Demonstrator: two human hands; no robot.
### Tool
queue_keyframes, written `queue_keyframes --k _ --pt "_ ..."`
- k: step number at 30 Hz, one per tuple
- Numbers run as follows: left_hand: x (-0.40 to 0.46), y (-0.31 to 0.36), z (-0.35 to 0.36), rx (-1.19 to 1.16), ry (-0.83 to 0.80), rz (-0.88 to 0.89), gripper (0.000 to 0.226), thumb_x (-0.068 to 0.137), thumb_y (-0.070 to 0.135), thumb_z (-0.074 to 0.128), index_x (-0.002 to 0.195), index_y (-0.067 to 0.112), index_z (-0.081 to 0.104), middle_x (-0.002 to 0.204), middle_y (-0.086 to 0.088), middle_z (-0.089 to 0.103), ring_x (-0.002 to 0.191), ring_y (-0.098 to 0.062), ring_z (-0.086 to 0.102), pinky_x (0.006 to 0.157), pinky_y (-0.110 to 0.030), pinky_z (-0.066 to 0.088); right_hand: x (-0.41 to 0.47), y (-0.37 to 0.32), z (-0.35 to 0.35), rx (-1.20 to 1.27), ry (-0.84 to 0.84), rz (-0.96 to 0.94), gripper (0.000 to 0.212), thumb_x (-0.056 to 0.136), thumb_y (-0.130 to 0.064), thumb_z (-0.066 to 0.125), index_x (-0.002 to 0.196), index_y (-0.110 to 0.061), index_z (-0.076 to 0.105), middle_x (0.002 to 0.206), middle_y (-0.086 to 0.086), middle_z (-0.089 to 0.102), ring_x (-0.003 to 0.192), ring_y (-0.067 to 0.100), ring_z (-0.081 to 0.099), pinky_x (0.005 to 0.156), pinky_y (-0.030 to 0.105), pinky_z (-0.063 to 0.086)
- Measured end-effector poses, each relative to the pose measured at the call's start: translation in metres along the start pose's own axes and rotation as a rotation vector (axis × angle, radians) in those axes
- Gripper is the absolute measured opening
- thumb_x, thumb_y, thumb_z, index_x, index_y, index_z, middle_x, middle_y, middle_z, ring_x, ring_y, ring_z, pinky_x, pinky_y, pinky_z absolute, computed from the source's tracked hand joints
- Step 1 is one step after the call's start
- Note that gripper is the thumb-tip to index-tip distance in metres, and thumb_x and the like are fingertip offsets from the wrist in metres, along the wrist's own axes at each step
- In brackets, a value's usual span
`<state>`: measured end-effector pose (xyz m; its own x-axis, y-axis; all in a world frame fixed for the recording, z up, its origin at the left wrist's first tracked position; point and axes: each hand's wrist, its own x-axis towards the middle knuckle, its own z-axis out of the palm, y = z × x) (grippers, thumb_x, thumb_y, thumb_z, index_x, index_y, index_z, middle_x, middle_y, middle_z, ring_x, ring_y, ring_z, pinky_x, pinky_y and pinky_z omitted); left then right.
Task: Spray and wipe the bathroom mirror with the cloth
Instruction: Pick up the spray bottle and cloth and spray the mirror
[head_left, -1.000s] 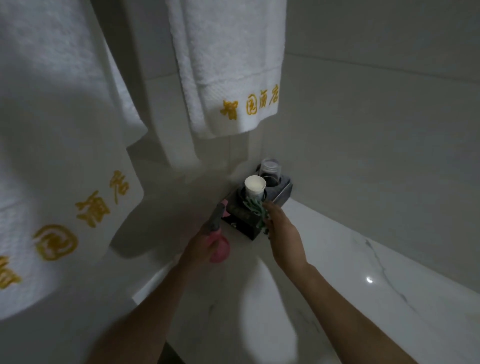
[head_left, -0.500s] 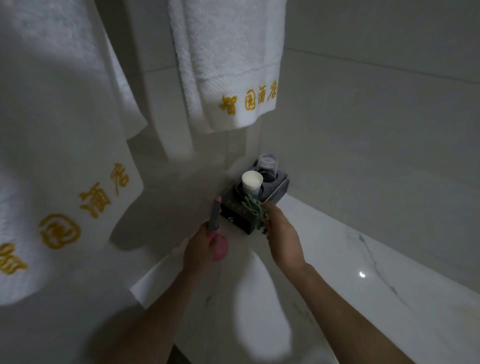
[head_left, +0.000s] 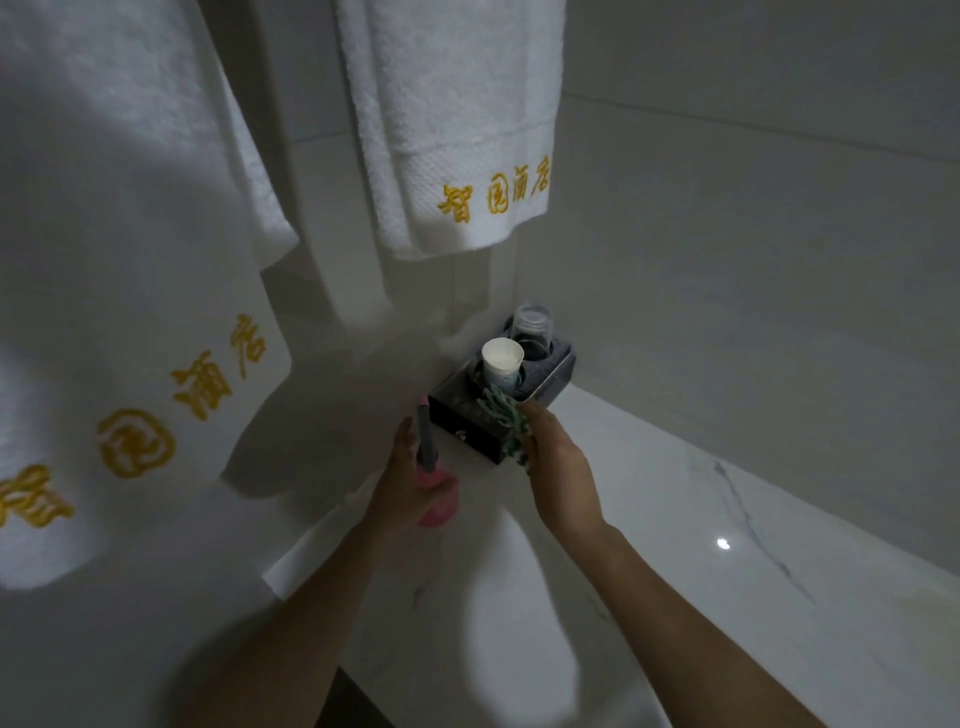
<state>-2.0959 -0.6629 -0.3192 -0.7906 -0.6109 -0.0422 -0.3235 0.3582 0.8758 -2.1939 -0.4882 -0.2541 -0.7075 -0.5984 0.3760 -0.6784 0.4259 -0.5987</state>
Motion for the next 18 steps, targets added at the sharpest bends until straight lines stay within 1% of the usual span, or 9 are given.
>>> queue_keyframes --k 1,3,4,6,8,10,12,14,18 --pt "0.003 0.001 0.002 -0.010 -0.015 0.028 0.107 0.071 0.010 0.080 0.148 0.009 0.006 0.135 -0.018 0.047 0.120 -0.032 0.050 0.085 -0.028 0.041 -0.001 0.001 0.001 0.006 -0.006 -0.007 0.054 0.087 0.015 0.047 0.136 -0.008 0.050 0.139 0.009 0.051 0.127 0.026 0.049 0.105 0.032 0.038" --pt "0.007 0.002 0.006 -0.088 -0.005 0.077 0.110 0.067 0.016 0.084 0.146 0.013 0.008 0.123 0.001 0.050 0.102 -0.025 0.055 0.073 -0.024 0.039 -0.004 0.007 0.003 0.025 -0.036 -0.008 0.054 0.089 0.011 0.045 0.137 -0.012 0.049 0.139 0.005 0.051 0.125 0.023 0.050 0.103 0.035 0.043" --pt "0.009 0.001 0.007 -0.136 0.013 0.088 0.113 0.062 0.027 0.084 0.147 0.015 0.010 0.120 0.011 0.047 0.099 -0.021 0.054 0.073 -0.025 0.039 -0.006 0.010 0.004 0.029 -0.060 0.000 0.054 0.090 0.009 0.043 0.138 -0.014 0.048 0.140 0.002 0.050 0.124 0.022 0.051 0.101 0.037 0.044" --pt "0.017 -0.009 0.009 -0.234 0.023 0.086 0.112 0.055 0.043 0.079 0.146 0.029 0.016 0.119 0.016 0.053 0.095 -0.015 0.055 0.077 -0.028 0.044 -0.007 0.015 0.004 0.021 -0.091 0.018 0.054 0.091 0.006 0.041 0.139 -0.017 0.046 0.139 -0.001 0.049 0.120 0.021 0.053 0.098 0.038 0.046" --pt "0.023 -0.019 0.012 -0.275 0.014 0.076 0.103 0.058 0.034 0.081 0.141 0.043 0.020 0.089 0.017 0.066 0.077 -0.004 0.060 0.072 -0.028 0.047 -0.008 0.019 0.005 0.013 -0.096 0.038 0.052 0.092 0.005 0.040 0.139 -0.017 0.045 0.138 0.000 0.050 0.118 0.021 0.054 0.099 0.035 0.045" --pt "0.027 -0.022 0.014 -0.242 0.042 0.056 0.095 0.068 0.007 0.080 0.143 0.025 0.024 0.062 0.012 0.063 0.058 0.002 0.058 0.062 -0.018 0.045 -0.010 0.021 0.005 -0.001 -0.086 0.048 0.049 0.094 0.003 0.042 0.139 -0.015 0.045 0.140 0.001 0.049 0.122 0.020 0.051 0.102 0.032 0.042" --pt "0.028 -0.023 0.014 -0.206 0.048 0.068 0.081 0.073 -0.009 0.073 0.139 0.008 0.029 0.053 0.007 0.055 0.049 0.002 0.053 0.055 -0.015 0.041 -0.013 0.024 0.005 -0.020 -0.086 0.052 0.048 0.095 0.003 0.044 0.140 -0.014 0.045 0.144 0.002 0.046 0.129 0.019 0.046 0.106 0.030 0.037" --pt "0.029 -0.023 0.013 -0.179 0.030 0.072 0.075 0.074 -0.013 0.070 0.134 0.006 0.029 0.049 0.009 0.053 0.045 0.001 0.050 0.055 -0.017 0.040 -0.017 0.026 0.004 -0.027 -0.091 0.057 0.047 0.096 0.003 0.044 0.140 -0.014 0.045 0.145 0.002 0.045 0.132 0.019 0.043 0.109 0.030 0.034" --pt "0.026 -0.015 0.013 -0.079 0.095 0.051 0.071 0.073 -0.004 0.075 0.130 0.000 0.032 0.055 0.010 0.053 0.050 0.000 0.054 0.050 -0.012 0.037 -0.024 0.027 -0.003 -0.025 -0.110 0.062 0.040 0.099 -0.004 0.043 0.139 -0.012 0.046 0.144 0.004 0.045 0.133 0.020 0.042 0.109 0.031 0.033"
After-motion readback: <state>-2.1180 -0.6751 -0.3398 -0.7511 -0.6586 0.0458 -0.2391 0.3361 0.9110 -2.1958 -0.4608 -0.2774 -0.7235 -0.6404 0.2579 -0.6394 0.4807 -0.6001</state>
